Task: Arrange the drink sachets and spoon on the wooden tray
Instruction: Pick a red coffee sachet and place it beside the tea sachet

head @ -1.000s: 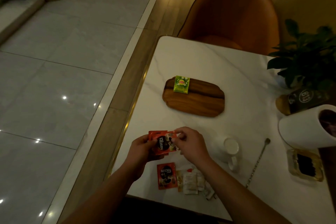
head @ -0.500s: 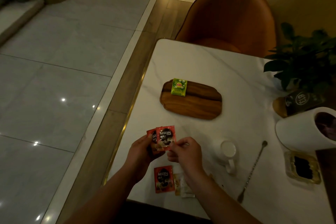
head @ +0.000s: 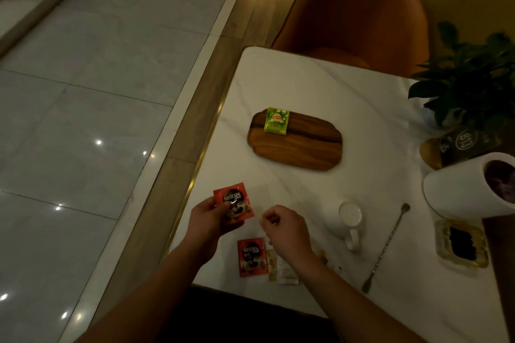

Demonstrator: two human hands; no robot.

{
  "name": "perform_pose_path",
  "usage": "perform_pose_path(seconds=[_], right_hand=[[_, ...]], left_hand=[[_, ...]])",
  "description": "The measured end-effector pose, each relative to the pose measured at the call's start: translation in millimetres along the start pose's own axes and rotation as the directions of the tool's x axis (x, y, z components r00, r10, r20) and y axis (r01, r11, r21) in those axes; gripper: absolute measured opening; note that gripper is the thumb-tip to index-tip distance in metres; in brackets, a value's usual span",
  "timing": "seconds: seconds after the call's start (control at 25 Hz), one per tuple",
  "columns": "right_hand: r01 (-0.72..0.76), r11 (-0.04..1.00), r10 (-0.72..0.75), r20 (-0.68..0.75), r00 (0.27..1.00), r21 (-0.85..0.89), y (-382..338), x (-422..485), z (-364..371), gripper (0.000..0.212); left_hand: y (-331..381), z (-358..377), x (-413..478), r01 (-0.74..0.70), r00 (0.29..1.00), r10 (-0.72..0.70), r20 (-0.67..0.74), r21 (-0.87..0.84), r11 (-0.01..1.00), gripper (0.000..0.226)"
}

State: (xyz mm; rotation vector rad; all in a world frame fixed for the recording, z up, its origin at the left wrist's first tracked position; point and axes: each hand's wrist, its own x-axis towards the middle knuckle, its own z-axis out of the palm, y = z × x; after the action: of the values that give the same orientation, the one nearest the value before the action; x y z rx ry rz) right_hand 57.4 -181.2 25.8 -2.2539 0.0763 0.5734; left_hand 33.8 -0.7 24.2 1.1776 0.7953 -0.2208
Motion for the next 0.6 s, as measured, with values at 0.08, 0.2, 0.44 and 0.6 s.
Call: perform_pose_path(seconds=[0.08, 0.2, 0.44, 0.6], right_hand=[[0.204, 0.933, -0.130, 0.250, 0.959, -0.298, 17.8, -3.6, 9.5, 0.047], [0.451, 0.703, -0.257, 0.395, 0.882, -0.550, 32.6, -6.3, 29.3, 0.067], [0.167, 0.903, -0.102, 0.180, 0.978, -0.395, 23.9, 6.8, 35.2, 0.019], [-0.228, 0.925, 0.233, 0.018, 0.972, 0.303, 9.3, 12.3, 2.5, 0.010]], left_hand=[[-2.3, -8.2, -0.7, 0.024, 0.999, -0.024, -0.022, -0.010, 1.000, 0.022], [-6.4, -17.1, -5.3, 0.053, 0.998, -0.054, -0.043, -0.033, 0.998, 0.020], [-15.3, -34.5, -11.5, 0.100, 0.991, -0.103, -0.088, -0.030, 0.994, 0.021], [-14.3, -32.2, -10.2, 0.083, 0.991, -0.080, -0.105, 0.024, 0.996, 0.027]])
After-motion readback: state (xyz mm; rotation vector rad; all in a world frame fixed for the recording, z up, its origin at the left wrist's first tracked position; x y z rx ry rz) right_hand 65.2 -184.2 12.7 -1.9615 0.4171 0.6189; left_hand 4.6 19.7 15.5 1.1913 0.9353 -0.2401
